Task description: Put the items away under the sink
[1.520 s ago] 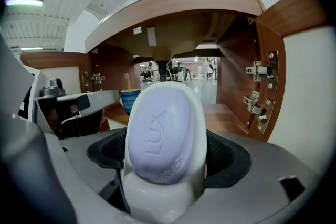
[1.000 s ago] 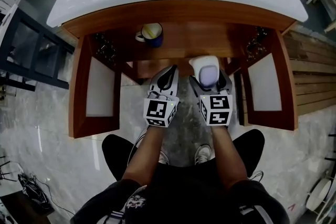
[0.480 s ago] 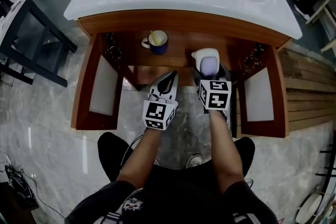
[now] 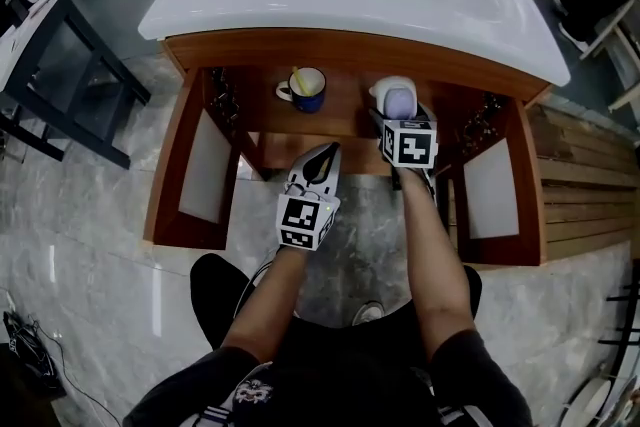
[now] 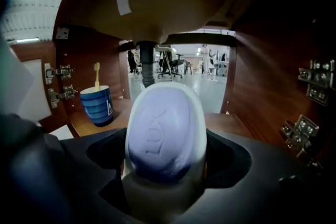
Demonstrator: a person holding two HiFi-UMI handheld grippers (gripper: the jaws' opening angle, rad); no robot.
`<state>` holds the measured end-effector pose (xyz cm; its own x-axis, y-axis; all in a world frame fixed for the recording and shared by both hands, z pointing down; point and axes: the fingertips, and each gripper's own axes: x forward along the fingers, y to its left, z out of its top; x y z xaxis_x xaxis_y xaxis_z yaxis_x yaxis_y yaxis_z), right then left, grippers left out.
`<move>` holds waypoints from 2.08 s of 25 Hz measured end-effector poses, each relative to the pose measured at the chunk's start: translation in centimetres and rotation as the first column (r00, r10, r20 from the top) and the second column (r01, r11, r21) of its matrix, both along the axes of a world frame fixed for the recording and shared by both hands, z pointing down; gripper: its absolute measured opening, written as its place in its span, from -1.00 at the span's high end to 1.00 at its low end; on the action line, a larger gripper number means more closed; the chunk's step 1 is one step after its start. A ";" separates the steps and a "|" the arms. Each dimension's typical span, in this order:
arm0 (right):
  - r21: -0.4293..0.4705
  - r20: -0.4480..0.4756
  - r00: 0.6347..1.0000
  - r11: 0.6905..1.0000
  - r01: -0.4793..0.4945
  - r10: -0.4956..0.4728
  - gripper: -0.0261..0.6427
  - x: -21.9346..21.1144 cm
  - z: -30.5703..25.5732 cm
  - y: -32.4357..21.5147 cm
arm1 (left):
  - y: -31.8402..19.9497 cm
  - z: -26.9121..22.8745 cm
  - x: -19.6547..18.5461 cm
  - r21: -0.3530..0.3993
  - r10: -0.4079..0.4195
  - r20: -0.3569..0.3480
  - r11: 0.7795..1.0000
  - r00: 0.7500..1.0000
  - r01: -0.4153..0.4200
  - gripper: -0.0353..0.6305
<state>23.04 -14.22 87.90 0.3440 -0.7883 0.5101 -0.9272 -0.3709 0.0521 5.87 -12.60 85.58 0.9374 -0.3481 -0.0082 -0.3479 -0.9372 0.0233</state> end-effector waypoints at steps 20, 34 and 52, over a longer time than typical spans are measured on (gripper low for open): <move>-0.100 0.164 0.981 0.991 -0.087 0.103 -0.46 3.1 2.6 -3.4 | -2.8 0.4 -1.3 -0.001 -0.045 0.011 0.999 0.999 0.045 0.89; -0.062 0.178 0.975 0.991 -0.121 0.131 -0.47 3.7 2.3 -3.7 | -2.4 0.3 -1.1 -0.001 -0.029 0.008 1.000 1.000 0.029 0.89; 0.293 -0.027 0.998 0.954 0.069 -0.064 -0.46 -4.3 -8.8 1.6 | -2.6 -4.3 -0.6 0.026 -0.012 -0.107 1.000 0.994 0.015 0.89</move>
